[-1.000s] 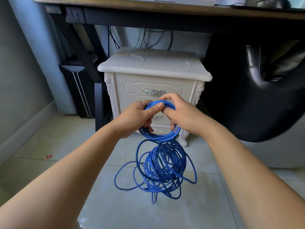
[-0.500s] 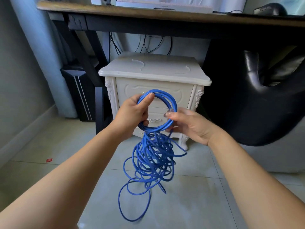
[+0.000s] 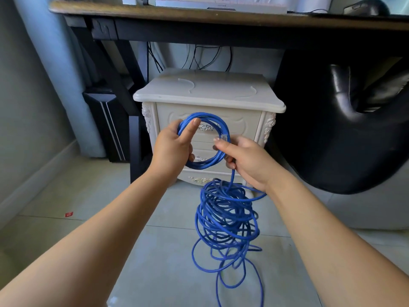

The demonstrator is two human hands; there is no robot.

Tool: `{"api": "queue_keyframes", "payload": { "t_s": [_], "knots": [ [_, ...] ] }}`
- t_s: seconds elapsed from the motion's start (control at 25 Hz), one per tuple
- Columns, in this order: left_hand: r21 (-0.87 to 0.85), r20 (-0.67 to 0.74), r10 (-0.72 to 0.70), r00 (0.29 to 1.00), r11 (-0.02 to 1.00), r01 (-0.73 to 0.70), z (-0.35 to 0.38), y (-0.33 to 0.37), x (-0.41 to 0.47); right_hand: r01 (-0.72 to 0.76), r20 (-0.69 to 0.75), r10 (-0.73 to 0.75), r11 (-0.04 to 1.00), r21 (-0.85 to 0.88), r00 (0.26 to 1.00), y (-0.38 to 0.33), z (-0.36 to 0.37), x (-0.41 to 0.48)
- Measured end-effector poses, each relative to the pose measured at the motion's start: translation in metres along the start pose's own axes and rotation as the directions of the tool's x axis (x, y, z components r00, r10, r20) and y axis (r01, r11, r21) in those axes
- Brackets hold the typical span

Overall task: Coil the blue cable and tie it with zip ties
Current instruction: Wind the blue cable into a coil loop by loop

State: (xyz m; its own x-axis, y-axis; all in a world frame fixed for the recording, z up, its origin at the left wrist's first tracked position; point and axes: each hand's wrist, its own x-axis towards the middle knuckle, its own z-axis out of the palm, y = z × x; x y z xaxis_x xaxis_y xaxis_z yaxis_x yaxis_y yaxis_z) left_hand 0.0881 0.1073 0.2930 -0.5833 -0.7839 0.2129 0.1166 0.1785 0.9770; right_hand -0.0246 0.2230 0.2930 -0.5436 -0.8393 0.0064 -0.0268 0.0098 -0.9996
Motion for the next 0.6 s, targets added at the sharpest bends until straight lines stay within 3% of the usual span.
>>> {"api": "queue_keyframes", "payload": {
  "t_s": [0.12,0.24,0.4,0.52,0.6],
  "knots": [
    [-0.115,-0.010,-0.047,0.999,0.992,0.046,0.009,0.001,-0.005,0.032,0.001,-0.032,0.999,-0.025,0.999,0.001,0.003,0.000],
    [-0.169,0.086,-0.108,0.990,0.978,0.121,0.009,0.000,-0.007,0.043,-0.033,-0.038,0.989,0.140,0.999,0.003,0.009,-0.002],
    [-0.057,0.172,-0.141,0.975,0.987,0.152,-0.002,0.002,-0.007,0.086,-0.095,-0.068,0.977,0.197,0.993,0.001,0.015,-0.003],
    [-0.030,0.284,-0.268,0.921,0.957,0.288,-0.009,0.001,-0.009,0.109,-0.188,-0.058,0.956,0.272,0.980,0.002,0.012,0.001],
    [0.081,0.236,-0.395,0.888,0.919,0.387,-0.010,-0.003,-0.010,0.120,-0.273,-0.006,0.909,0.400,0.962,0.004,0.005,0.006]
  ]
}}
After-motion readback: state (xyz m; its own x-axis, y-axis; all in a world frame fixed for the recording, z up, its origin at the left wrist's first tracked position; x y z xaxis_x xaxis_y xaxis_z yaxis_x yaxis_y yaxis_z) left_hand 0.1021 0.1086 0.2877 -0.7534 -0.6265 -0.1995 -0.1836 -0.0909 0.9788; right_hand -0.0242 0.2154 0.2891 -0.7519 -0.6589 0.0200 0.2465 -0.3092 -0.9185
